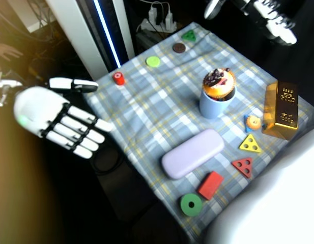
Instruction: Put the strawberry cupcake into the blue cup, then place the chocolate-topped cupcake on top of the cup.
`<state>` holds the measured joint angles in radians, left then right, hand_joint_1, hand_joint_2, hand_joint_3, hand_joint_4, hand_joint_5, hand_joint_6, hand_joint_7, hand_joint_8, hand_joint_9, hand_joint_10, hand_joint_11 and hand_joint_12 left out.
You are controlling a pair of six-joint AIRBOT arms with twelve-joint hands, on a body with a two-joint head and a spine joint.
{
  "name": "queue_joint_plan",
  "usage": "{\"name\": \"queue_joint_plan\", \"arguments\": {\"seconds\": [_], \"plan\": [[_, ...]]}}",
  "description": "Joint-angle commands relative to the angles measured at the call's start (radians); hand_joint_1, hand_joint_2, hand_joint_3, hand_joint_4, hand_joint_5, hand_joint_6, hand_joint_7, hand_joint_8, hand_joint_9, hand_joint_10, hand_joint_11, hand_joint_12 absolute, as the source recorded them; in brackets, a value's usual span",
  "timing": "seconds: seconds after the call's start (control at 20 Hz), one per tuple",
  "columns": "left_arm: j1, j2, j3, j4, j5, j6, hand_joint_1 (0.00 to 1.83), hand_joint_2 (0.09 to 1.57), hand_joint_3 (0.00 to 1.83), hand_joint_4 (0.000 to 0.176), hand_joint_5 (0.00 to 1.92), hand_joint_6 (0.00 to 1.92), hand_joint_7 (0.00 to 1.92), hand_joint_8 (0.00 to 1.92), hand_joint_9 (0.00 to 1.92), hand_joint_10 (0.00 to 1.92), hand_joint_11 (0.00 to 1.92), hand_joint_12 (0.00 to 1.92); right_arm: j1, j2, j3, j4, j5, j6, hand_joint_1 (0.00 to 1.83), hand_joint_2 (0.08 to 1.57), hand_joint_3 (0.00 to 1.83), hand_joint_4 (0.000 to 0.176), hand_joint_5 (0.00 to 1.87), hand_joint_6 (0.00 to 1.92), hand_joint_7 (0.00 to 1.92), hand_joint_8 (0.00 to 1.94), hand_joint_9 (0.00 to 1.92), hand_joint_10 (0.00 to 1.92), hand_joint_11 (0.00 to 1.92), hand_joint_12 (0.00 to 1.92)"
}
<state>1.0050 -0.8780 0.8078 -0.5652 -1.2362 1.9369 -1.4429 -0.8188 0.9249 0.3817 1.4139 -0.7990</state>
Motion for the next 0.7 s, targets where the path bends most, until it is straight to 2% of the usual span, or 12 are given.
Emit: {"name": "queue_joint_plan", "arguments": {"seconds": [0.0, 0.05, 0.15, 0.2, 0.25, 0.3, 0.35, 0.4, 0.45, 0.5, 0.55, 0.65], "plan": [[0.008, 0.01, -0.005, 0.015, -0.18, 0.004, 0.0, 0.82, 0.0, 0.107, 0.02, 0.01, 0.0, 0.0, 0.0, 0.0, 0.0, 0.0, -0.005, -0.001, 0.003, 0.024, 0.126, -0.003, 0.0, 0.92, 0.0, 0.031, 0.1, 0.01, 0.05, 0.01, 0.0, 0.0, 0.0, 0.0], [0.047, 0.014, -0.029, -0.018, -0.221, 0.019, 0.0, 0.82, 0.0, 0.107, 0.02, 0.01, 0.0, 0.0, 0.0, 0.0, 0.0, 0.0, -0.008, -0.003, 0.001, 0.028, 0.129, -0.014, 0.0, 0.92, 0.0, 0.031, 0.1, 0.01, 0.05, 0.01, 0.0, 0.0, 0.0, 0.0], [0.12, 0.006, -0.063, -0.082, -0.3, 0.022, 0.0, 0.81, 0.0, 0.112, 0.03, 0.01, 0.0, 0.0, 0.0, 0.0, 0.0, 0.0, -0.004, -0.006, -0.017, 0.041, 0.134, -0.071, 0.0, 0.9, 0.0, 0.057, 0.07, 0.0, 0.02, 0.0, 0.0, 0.0, 0.0, 0.0], [0.161, -0.013, -0.074, -0.114, -0.338, 0.022, 0.0, 0.82, 0.0, 0.136, 0.03, 0.01, 0.0, 0.0, 0.0, 0.0, 0.0, 0.0, -0.004, -0.018, -0.033, 0.065, 0.146, -0.122, 0.0, 0.97, 0.01, 0.03, 0.07, 0.0, 0.02, 0.0, 0.0, 0.0, 0.0, 0.0], [0.186, -0.029, -0.078, -0.138, -0.364, 0.022, 0.0, 0.83, 0.0, 0.133, 0.01, 0.0, 0.0, 0.0, 0.0, 0.0, 0.0, 0.0, -0.004, -0.028, -0.047, 0.084, 0.159, -0.16, 0.0, 0.96, 0.01, 0.05, 0.07, 0.0, 0.01, 0.0, 0.0, 0.0, 0.0, 0.0], [0.208, -0.047, -0.082, -0.164, -0.393, 0.022, 0.0, 0.83, 0.0, 0.126, 0.02, 0.0, 0.0, 0.0, 0.0, 0.0, 0.0, 0.0, -0.004, -0.041, -0.061, 0.098, 0.177, -0.197, 0.0, 0.96, 0.01, 0.053, 0.07, 0.0, 0.0, 0.0, 0.0, 0.0, 0.0, 0.0], [0.225, -0.061, -0.089, -0.183, -0.42, 0.022, 0.0, 0.86, 0.02, 0.104, 0.01, 0.0, 0.0, 0.0, 0.0, 0.0, 0.0, 0.0, -0.005, -0.059, -0.066, 0.107, 0.198, -0.209, 0.0, 0.95, 0.0, 0.039, 0.07, 0.0, 0.02, 0.01, 0.0, 0.0, 0.0, 0.0], [0.236, -0.07, -0.096, -0.196, -0.445, 0.022, 0.0, 0.85, 0.01, 0.103, 0.01, 0.0, 0.0, 0.0, 0.0, 0.0, 0.0, 0.0, -0.005, -0.075, -0.066, 0.11, 0.211, -0.21, 0.0, 0.96, 0.01, 0.022, 0.08, 0.0, 0.02, 0.01, 0.0, 0.0, 0.0, 0.0], [0.245, -0.078, -0.101, -0.205, -0.465, 0.022, 0.0, 0.85, 0.01, 0.092, 0.02, 0.0, 0.0, 0.0, 0.0, 0.0, 0.0, 0.0, -0.005, -0.085, -0.064, 0.114, 0.219, -0.211, 0.0, 0.97, 0.01, 0.029, 0.08, 0.01, 0.02, 0.0, 0.0, 0.0, 0.0, 0.0], [0.256, -0.087, -0.101, -0.221, -0.484, 0.022, 0.0, 0.86, 0.01, 0.081, 0.03, 0.01, 0.0, 0.0, 0.0, 0.0, 0.0, 0.0, -0.005, -0.096, -0.063, 0.118, 0.231, -0.215, 0.0, 0.95, 0.0, 0.072, 0.06, 0.0, 0.0, 0.0, 0.0, 0.0, 0.0, 0.0], [0.261, -0.093, -0.097, -0.23, -0.487, 0.022, 0.0, 0.87, 0.01, 0.055, 0.04, 0.01, 0.0, 0.0, 0.0, 0.0, 0.01, 0.0, -0.002, -0.105, -0.066, 0.121, 0.239, -0.224, 0.0, 0.96, 0.01, 0.066, 0.04, 0.0, 0.0, 0.0, 0.0, 0.0, 0.0, 0.0], [0.265, -0.109, -0.084, -0.243, -0.485, 0.022, 0.0, 0.87, 0.01, 0.024, 0.04, 0.01, 0.0, 0.0, 0.0, 0.0, 0.0, 0.0, 0.01, -0.125, -0.072, 0.124, 0.25, -0.249, 0.0, 0.93, 0.0, 0.061, 0.01, 0.0, 0.0, 0.0, 0.0, 0.0, 0.0, 0.0]]}}
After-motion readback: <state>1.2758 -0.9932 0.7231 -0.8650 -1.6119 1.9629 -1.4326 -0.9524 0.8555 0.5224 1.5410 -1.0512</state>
